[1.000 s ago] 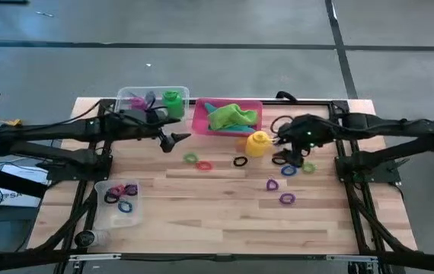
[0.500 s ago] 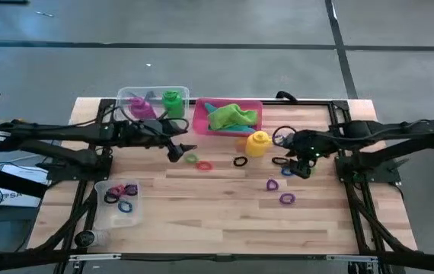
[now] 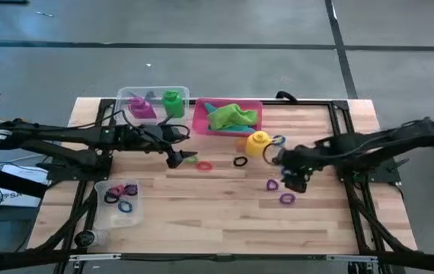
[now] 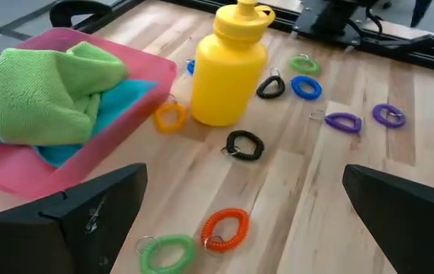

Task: Pick & Place Sports Items
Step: Put the purple spring keychain into the bottom transparent bin

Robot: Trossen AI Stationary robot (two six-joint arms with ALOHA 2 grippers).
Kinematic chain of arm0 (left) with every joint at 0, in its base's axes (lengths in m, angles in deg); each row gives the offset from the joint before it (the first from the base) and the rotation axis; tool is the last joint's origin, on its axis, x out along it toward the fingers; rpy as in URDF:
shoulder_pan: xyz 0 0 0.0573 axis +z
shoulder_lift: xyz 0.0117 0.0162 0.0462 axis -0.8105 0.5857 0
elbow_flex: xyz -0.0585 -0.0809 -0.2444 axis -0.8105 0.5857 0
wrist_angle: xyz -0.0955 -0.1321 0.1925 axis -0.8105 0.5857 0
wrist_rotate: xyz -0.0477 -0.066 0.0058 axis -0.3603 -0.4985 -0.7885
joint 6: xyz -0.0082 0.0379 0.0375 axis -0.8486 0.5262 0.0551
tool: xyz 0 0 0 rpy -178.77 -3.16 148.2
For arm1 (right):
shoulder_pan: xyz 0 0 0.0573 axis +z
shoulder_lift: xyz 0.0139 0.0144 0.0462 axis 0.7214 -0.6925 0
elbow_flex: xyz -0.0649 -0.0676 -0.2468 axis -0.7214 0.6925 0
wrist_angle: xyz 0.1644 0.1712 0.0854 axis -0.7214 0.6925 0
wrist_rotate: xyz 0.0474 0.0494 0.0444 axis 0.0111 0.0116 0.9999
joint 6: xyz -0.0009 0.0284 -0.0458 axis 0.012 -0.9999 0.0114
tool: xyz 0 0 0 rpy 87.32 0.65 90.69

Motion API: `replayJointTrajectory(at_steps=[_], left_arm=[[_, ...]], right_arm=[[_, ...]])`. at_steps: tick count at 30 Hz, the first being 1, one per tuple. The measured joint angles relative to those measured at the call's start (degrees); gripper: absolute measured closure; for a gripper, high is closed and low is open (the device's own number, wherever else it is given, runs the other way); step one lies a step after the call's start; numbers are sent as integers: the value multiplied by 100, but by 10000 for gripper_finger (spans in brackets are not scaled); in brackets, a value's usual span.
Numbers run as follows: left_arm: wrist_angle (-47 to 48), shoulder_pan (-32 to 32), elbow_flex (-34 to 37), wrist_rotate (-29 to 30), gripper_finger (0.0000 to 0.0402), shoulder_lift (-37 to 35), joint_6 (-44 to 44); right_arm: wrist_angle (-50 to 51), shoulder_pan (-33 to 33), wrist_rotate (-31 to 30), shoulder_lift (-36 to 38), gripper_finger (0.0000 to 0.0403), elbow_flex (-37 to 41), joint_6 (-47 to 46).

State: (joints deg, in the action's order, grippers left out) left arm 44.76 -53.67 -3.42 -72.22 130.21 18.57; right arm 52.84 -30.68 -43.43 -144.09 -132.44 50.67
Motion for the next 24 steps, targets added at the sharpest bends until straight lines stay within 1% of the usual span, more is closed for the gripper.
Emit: replayJointTrajectory(at_steps=[4, 8, 13, 16, 20, 24], left_arm=[[-1, 1, 0, 1, 42, 0, 0], [-1, 2, 0, 2, 42, 0, 2], [-1, 4, 0, 2, 42, 0, 126], [-3, 5, 0, 7, 42, -2, 170], [-3, 26, 0, 4, 42, -1, 168], [-3, 26, 0, 4, 42, -2, 165]], right_arm=[[-3, 168, 15, -501, 151, 1, -55], [-1, 234, 97, -959, 151, 1, -323], [-11, 247, 68, -1343, 151, 1, -768], [-91, 240, 101, -1541, 151, 1, -1406], [-238, 238, 154, -1765, 151, 1, -2551], [-363, 236, 79, -1920, 151, 1, -3694]])
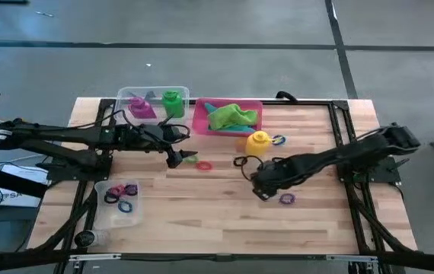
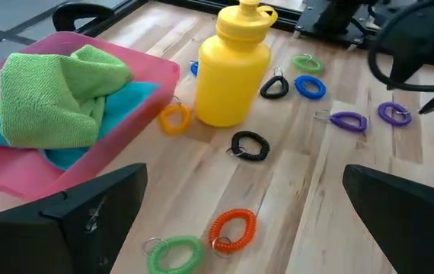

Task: Pick & Place Sports Items
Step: Put the purple spring keychain into the bottom transparent bin

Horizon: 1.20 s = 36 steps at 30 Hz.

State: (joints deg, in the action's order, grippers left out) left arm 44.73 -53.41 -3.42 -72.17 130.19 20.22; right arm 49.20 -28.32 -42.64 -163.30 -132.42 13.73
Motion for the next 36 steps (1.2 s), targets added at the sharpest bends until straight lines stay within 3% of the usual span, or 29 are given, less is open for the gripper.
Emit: replayJointTrajectory(at_steps=[7, 23, 36], left_arm=[[0, 0, 0, -4, 42, 0, -3], [2, 0, 2, -7, 42, 0, -16], [4, 0, 2, -7, 42, 0, -14]], right_arm=[[-92, 0, -313, -202, 151, 0, -962], [-166, -7, -187, -904, 151, 0, -1150], [-503, -305, -182, -1041, 160, 0, -1100]])
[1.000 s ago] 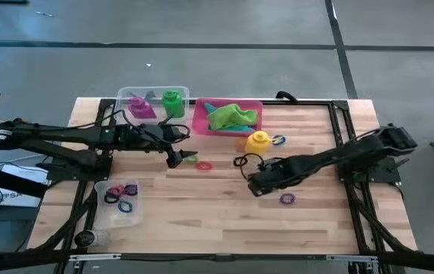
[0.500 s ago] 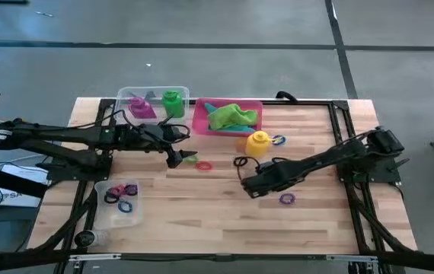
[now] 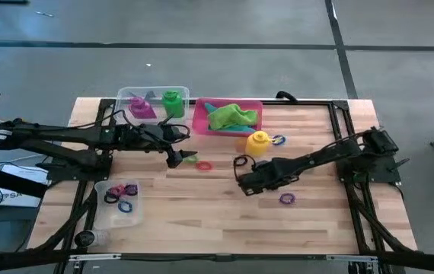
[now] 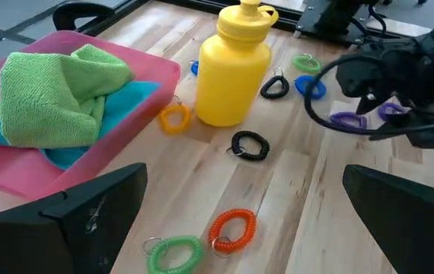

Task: Pick & Place Sports Items
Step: Put the purple spring keychain into the bottom transparent bin

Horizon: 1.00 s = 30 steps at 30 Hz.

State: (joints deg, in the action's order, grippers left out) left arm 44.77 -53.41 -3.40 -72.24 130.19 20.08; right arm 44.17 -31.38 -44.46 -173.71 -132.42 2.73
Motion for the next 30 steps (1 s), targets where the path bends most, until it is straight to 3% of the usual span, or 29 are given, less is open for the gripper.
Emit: replayJointTrajectory(at_steps=[10, 16, 30], left_arm=[[2, 0, 0, -21, 42, 0, 15], [4, 0, 0, -175, 42, 0, 15], [4, 2, 0, -175, 42, 0, 63]], right_arm=[[-44, -222, -129, 0, 246, 0, 235], [-42, -217, -119, 0, 278, -2, 128], [2, -217, 50, 0, 266, 0, -328]])
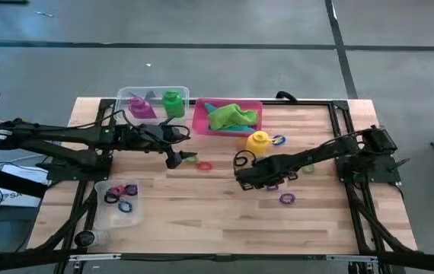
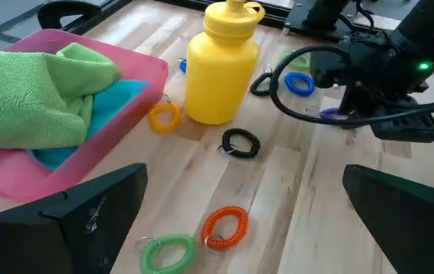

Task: Pick & Place Sports Items
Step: Put the purple spring keychain into the bottom transparent bin

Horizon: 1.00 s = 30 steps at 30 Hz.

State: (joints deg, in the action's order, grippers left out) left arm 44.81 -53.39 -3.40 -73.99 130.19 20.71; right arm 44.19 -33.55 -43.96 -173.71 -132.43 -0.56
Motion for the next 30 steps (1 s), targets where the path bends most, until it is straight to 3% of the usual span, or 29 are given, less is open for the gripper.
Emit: replayJointTrajectory(at_steps=[7, 13, 20, 24, 30], left_arm=[[0, 0, 0, 0, 42, 0, 2], [0, 0, 0, 2, 42, 0, 158], [10, 17, 2, 2, 42, -2, 315], [10, 79, 2, 2, 42, -2, 315], [7, 226, 2, 2, 42, -2, 310]], right_arm=[[79, -2, 37, 0, 262, 59, -332], [-898, 39, 647, 2, 262, 829, -604], [-1674, 166, 515, 81, 266, 1347, -989], [-1633, 241, 300, 76, 296, 1360, -1039], [-1558, 245, 252, 72, 371, 1366, -1023]])
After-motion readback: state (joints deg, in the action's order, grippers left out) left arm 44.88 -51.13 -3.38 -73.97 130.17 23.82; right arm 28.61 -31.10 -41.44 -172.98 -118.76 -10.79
